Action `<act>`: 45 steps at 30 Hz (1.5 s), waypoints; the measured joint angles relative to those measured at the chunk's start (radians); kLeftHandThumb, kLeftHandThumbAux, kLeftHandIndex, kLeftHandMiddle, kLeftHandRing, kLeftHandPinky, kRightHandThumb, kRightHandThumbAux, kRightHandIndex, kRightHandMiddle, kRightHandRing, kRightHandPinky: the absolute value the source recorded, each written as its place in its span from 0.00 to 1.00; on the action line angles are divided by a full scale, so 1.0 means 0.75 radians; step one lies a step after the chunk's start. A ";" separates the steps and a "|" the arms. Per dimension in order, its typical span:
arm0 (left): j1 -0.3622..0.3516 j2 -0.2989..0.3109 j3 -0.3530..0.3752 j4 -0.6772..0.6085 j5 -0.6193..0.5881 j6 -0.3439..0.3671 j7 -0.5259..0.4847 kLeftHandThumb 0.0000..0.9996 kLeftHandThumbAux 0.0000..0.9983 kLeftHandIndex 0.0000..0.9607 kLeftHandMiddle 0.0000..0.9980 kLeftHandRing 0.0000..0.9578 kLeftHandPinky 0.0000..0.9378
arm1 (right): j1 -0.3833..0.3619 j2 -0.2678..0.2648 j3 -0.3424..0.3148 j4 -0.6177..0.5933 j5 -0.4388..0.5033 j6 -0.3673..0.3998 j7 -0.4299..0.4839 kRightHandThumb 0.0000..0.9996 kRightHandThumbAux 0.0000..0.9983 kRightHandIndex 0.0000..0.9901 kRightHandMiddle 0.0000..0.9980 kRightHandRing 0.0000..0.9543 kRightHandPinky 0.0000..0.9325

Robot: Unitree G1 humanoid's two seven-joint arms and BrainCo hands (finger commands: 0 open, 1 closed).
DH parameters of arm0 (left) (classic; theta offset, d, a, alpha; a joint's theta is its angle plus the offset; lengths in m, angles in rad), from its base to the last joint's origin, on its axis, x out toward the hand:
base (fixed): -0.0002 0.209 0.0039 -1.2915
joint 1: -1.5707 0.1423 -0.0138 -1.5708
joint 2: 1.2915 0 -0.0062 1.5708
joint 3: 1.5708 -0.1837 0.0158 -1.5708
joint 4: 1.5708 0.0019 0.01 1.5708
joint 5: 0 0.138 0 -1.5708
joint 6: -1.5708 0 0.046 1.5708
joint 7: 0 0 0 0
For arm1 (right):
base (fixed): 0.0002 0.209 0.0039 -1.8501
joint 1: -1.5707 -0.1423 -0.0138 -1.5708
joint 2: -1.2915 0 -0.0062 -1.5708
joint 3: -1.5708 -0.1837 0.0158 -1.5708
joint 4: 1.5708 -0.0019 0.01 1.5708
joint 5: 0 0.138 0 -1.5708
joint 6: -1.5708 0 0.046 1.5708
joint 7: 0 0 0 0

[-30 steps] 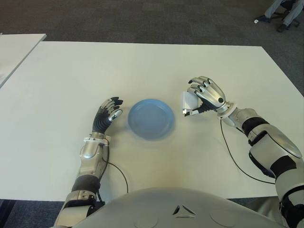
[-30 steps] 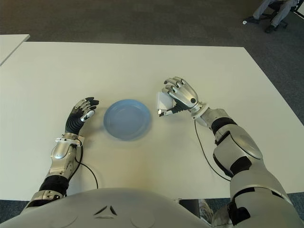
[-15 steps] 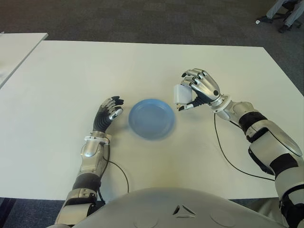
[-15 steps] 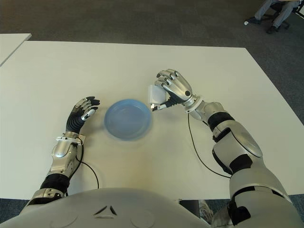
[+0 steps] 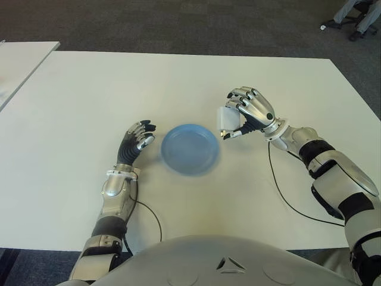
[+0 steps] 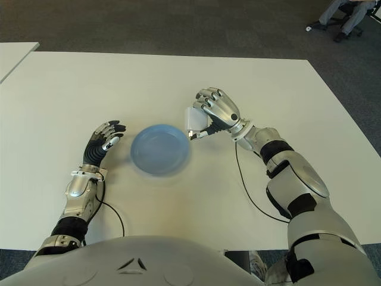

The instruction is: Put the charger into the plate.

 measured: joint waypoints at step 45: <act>-0.023 -0.034 -0.002 0.023 0.010 -0.042 0.002 0.00 0.51 0.28 0.36 0.36 0.36 | 0.023 0.380 0.005 0.114 0.036 0.016 0.147 0.72 0.72 0.82 0.88 0.92 0.96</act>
